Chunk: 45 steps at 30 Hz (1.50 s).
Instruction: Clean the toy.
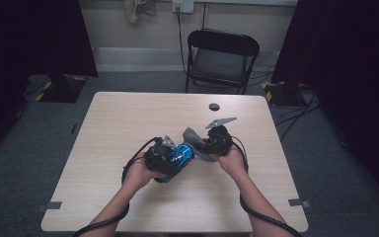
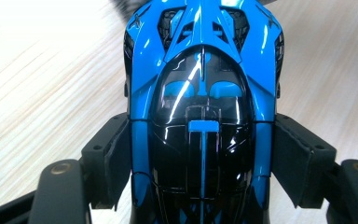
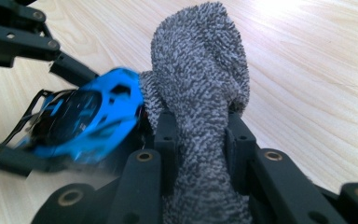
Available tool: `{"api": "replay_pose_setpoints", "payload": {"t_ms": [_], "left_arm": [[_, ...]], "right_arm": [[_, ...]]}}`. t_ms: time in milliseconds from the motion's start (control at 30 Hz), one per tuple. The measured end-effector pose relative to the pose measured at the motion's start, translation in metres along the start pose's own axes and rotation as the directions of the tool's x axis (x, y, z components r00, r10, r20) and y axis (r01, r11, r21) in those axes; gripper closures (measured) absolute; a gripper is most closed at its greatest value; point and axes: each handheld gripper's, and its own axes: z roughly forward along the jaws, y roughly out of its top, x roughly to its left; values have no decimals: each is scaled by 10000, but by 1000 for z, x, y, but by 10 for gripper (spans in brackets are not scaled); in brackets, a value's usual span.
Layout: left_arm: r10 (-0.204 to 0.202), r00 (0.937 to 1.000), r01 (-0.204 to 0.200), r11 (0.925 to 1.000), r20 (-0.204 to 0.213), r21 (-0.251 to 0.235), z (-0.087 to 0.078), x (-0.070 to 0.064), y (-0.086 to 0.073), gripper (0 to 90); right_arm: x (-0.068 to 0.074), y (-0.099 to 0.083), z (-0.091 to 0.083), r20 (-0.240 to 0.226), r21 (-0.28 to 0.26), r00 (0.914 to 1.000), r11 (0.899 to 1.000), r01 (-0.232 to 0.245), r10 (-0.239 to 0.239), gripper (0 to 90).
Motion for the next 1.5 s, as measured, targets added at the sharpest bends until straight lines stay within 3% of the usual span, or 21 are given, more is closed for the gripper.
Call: {"api": "replay_pose_setpoints", "payload": {"t_ms": [433,667,867,967,1100,1233,1500], "left_arm": [[-509,9969,516,9986,-601,98,-1,14,-7,280],[-858,9945,861,9963,-608,22,-2,22,-9,281],[-855,9946,840,9961,-587,-278,-11,23,-6,280],[-903,9944,879,9951,-551,-450,-16,23,-5,281],[-828,9953,801,9953,-501,-537,-19,20,-3,281],[-625,9977,611,9969,-273,-493,-16,12,0,280],[-335,9994,338,9986,82,-417,-12,1,3,280]], "right_arm": [[8,-7,-5,-252,80,9994,9997,250,-248,722],[17,-15,-4,-391,255,9981,9985,480,-470,721],[22,-19,-4,-589,455,9964,9969,636,-609,721],[18,-18,-9,-534,343,9972,9980,539,-520,721],[5,-13,-22,-59,119,9996,9996,260,-259,721],[-10,-3,-32,329,-316,9990,9991,-285,296,721],[-15,20,-26,528,-393,9979,9986,-349,369,722]]}}
